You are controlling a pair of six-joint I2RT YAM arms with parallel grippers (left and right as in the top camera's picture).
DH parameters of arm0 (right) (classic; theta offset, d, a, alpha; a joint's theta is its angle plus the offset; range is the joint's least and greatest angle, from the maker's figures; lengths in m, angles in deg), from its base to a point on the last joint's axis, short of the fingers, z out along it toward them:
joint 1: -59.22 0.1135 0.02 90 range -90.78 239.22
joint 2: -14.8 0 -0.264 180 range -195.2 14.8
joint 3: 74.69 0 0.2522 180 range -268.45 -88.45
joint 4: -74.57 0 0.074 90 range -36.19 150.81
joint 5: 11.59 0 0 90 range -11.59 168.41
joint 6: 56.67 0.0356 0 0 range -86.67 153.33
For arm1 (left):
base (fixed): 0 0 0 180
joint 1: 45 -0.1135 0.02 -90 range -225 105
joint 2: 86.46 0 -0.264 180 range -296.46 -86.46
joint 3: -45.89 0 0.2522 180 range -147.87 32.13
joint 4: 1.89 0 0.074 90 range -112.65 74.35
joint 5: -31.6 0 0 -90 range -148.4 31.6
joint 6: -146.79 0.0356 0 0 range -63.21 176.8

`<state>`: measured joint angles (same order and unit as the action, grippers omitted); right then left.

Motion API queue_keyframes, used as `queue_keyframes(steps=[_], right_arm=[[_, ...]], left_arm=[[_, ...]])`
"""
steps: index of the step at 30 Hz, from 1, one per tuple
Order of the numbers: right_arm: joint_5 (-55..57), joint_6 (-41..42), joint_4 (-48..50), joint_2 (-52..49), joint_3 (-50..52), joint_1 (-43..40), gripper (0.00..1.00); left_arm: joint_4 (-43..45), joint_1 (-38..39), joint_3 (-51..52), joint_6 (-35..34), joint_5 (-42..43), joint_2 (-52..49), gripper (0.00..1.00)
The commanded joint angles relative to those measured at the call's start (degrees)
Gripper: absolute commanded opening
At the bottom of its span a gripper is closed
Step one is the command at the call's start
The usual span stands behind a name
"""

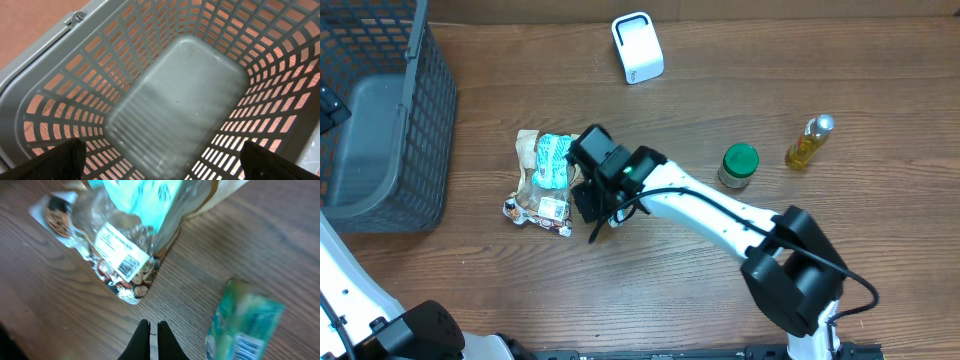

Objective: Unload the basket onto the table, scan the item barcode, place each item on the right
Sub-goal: 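Lower the right gripper over the small green-white box beside the snack bag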

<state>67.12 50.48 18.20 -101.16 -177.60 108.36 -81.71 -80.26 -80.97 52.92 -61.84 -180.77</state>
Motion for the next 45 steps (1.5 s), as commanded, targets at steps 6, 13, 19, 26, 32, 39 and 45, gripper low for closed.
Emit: queue_keyframes(steps=[6, 13, 19, 26, 32, 39, 45], right_arm=[[12.8, 0.9, -0.4, -2.6, -0.9, 1.2, 0.04], [18.7, 0.9, -3.0, -2.6, -0.9, 0.9, 0.08], [23.1, 0.9, -4.9, -2.6, -0.9, 0.9, 0.12], [23.2, 1.9, -4.9, -2.7, -0.9, 0.9, 0.13], [23.3, 4.6, -4.9, -2.8, -0.9, 1.2, 0.3], [24.7, 4.5, -5.6, -3.2, -0.9, 1.3, 0.39], [25.2, 4.5, -6.0, -4.3, -0.9, 1.3, 0.39]], left_arm=[[0.0, 0.0, -1.0, 1.1, 0.3, -0.3, 1.0], [0.0, 0.0, -1.0, 1.1, 0.3, -0.3, 0.99], [0.0, 0.0, -1.0, 1.1, 0.3, -0.3, 1.0], [0.0, 0.0, -1.0, 1.1, 0.3, -0.3, 0.99], [0.0, 0.0, -1.0, 1.1, 0.3, -0.3, 1.0], [0.0, 0.0, -1.0, 1.1, 0.3, -0.3, 0.99], [0.0, 0.0, -1.0, 1.1, 0.3, -0.3, 1.0]])
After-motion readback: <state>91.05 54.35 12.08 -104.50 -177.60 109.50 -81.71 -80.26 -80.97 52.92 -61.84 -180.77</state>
